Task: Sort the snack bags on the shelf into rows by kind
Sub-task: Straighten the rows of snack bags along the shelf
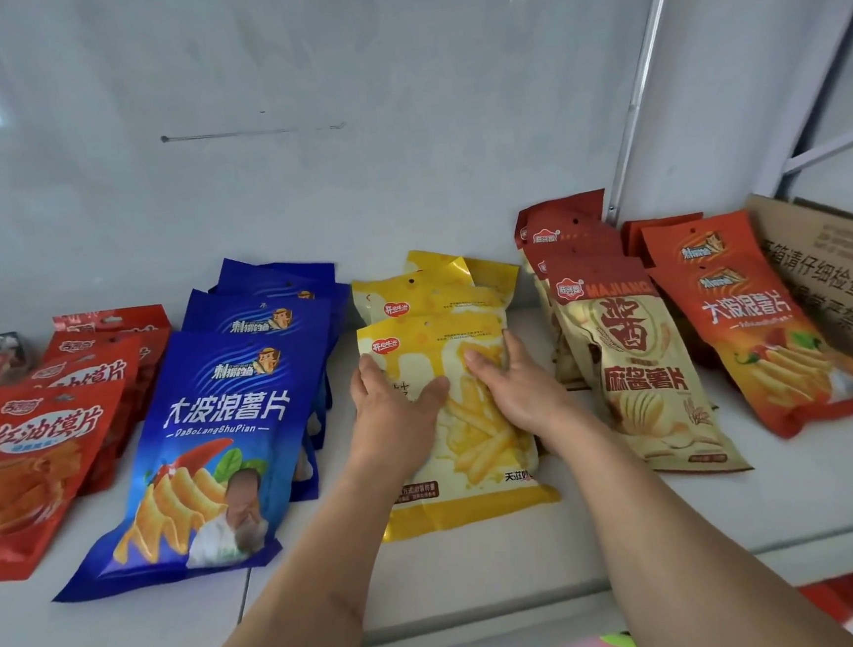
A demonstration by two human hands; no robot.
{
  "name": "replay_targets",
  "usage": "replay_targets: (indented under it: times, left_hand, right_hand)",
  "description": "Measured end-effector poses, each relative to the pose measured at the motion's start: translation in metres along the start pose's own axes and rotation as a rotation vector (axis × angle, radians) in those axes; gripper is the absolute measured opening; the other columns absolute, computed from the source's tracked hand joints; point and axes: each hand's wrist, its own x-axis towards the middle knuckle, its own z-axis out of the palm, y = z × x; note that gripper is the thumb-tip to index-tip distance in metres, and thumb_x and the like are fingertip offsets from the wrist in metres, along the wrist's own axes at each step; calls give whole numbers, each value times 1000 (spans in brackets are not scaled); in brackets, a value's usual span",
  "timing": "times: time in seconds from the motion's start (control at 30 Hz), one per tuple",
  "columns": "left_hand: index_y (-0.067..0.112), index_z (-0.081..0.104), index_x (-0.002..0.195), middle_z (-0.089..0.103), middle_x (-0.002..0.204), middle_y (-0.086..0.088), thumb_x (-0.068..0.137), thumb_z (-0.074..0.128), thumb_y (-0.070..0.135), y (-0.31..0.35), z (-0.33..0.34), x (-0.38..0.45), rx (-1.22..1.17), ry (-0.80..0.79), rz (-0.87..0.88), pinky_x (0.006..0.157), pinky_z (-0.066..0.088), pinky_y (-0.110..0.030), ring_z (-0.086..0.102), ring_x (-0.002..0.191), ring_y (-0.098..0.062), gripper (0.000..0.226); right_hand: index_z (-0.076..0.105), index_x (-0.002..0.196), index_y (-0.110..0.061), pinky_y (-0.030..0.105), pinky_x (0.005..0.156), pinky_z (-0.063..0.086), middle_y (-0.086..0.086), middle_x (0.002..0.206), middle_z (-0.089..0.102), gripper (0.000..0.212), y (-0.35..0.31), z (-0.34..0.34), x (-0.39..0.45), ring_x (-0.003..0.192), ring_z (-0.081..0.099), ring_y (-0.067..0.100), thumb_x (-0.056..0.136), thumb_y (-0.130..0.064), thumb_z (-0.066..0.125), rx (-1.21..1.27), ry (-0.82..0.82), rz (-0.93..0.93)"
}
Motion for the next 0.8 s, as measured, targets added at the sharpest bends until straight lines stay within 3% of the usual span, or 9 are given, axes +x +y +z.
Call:
replay_targets:
  times: [0.13, 0.27, 0.37, 0.5, 0.6, 0.67, 0.73, 0.8]
  left_hand:
    - [20, 0, 158, 4, 166, 0, 88, 65, 54, 7, -4, 2, 35, -16, -3, 117, 31, -53, 26, 147, -32, 101]
    - [16, 2, 159, 0, 167, -3, 91, 59, 55, 26, -8, 1, 177, 110, 91, 122, 16, -49, 7, 153, -28, 96]
    - [14, 7, 159, 2, 167, -5, 94, 58, 50, 44, -2, -6, 148, 170, 189, 122, 13, -46, 5, 154, -27, 90]
    - [17, 12, 159, 5, 167, 0, 96, 59, 43, 69, 25, -25, 62, 125, 342, 124, 16, -42, 4, 154, -21, 83]
    - [21, 14, 159, 10, 166, 2, 96, 57, 45, 89, 59, -40, -29, -29, 347, 119, 22, -34, 14, 152, -16, 80]
    - [21, 20, 157, 25, 160, 4, 95, 57, 49, 102, 87, -44, -94, -99, 261, 116, 26, -33, 26, 147, -14, 77]
    - [23, 30, 151, 41, 141, 10, 91, 57, 57, 111, 116, -45, -138, -133, 159, 109, 34, -31, 40, 131, -10, 74]
    - [26, 36, 144, 49, 139, 9, 73, 55, 78, 113, 142, -41, -181, -95, 65, 108, 43, -40, 51, 126, -14, 90]
  right_hand:
    - [8, 159, -21, 30, 116, 22, 0, 165, 20, 86, -9, -4, -6, 149, 24, 19, 95, -62, 47, -35, 56, -35]
    - [10, 160, -22, 31, 117, 19, -2, 166, 14, 77, -20, -21, -16, 150, 19, 19, 99, -57, 41, -133, 110, -104]
    - [22, 157, -27, 31, 114, 25, -6, 161, 28, 69, -25, -40, -24, 144, 32, 12, 98, -57, 43, -104, 121, -174]
    - [51, 142, -25, 15, 97, 37, -9, 140, 56, 46, -21, -83, -32, 117, 52, -3, 100, -43, 52, 54, 243, -295]
    - [58, 134, -24, 12, 91, 40, -12, 132, 61, 39, 3, -123, -31, 112, 54, -3, 100, -43, 52, 57, 442, -301]
    - [52, 140, -23, 21, 98, 39, -10, 138, 57, 47, 29, -143, -24, 119, 52, 2, 100, -47, 50, -1, 497, -224]
    - [45, 146, -22, 30, 103, 39, -5, 144, 51, 57, 53, -154, -15, 130, 50, 13, 98, -53, 49, -66, 461, -146]
    - [38, 149, -20, 31, 101, 37, -1, 148, 48, 64, 69, -157, -12, 134, 47, 20, 97, -57, 46, -94, 381, -84]
